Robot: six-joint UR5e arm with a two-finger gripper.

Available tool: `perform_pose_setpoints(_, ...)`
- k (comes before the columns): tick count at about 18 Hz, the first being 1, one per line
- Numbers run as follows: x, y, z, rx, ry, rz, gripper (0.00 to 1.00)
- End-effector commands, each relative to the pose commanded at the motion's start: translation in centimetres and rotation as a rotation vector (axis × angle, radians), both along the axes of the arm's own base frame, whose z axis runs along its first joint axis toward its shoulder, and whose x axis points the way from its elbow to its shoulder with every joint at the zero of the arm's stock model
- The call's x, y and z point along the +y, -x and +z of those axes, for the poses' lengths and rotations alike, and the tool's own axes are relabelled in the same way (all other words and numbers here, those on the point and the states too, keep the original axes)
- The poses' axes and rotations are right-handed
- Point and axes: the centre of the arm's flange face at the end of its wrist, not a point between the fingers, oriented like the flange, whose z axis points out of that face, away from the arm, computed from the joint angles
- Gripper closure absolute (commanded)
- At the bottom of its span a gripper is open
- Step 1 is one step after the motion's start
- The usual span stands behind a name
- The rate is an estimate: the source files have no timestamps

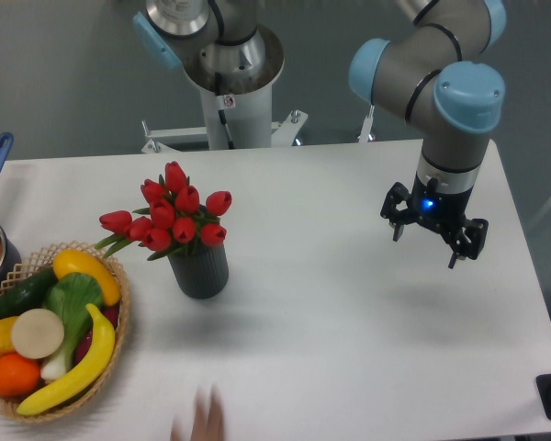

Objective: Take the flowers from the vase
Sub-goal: 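Move the open gripper toward the red tulips in the grey vase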

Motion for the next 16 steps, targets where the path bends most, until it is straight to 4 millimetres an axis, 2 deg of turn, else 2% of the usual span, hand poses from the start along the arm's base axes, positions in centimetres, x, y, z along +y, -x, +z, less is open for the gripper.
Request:
perform_pose_setpoints(4,0.0,-0.6,0.4,-0.004,-0.013,-0.004,0.0)
perform_pose_setpoints(6,0.2,-1.9,0.7,-0.033,-0.083,-0.017,0.0)
perform_pose_setpoints(8,0.5,-3.4,1.2,-0.067,-0.235,-0.027,0.0)
perform_pose_setpoints(13,0.7,-7.8,0.0,-0.131,-0.467,0.013,0.0)
perform_pose_setpoints(16,1.8,-9.7,1.0,-0.162,-0.572,-0.037,0.0)
